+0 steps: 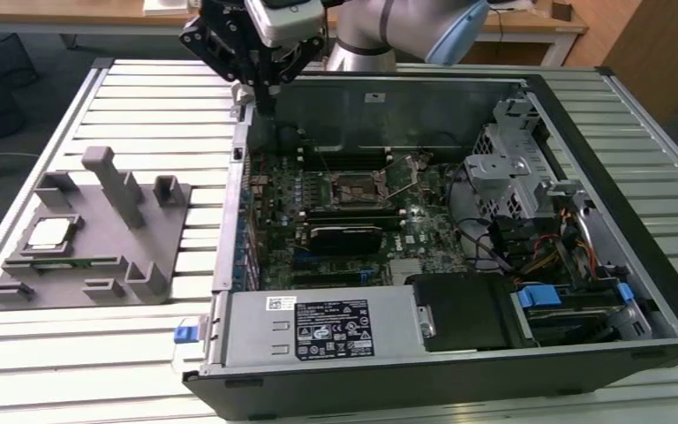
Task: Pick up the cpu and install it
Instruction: 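Reach for the cpu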
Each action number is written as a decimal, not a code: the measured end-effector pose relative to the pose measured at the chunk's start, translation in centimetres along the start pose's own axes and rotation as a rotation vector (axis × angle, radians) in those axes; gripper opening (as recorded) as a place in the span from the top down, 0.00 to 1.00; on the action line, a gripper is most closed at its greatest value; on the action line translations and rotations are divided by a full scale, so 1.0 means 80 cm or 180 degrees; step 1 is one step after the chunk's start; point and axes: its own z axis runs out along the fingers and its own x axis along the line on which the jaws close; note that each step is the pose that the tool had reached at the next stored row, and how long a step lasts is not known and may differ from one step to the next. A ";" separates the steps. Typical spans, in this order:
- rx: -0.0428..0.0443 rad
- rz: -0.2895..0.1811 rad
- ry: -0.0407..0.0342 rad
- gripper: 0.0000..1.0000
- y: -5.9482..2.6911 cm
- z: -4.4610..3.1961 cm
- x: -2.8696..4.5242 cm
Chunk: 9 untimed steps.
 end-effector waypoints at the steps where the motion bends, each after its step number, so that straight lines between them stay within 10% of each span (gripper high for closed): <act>1: 0.0000 0.0000 0.0000 0.89 0.000 0.0000 0.0025; 9: 0.0000 0.0000 -0.0001 0.89 -0.002 -0.0007 0.0236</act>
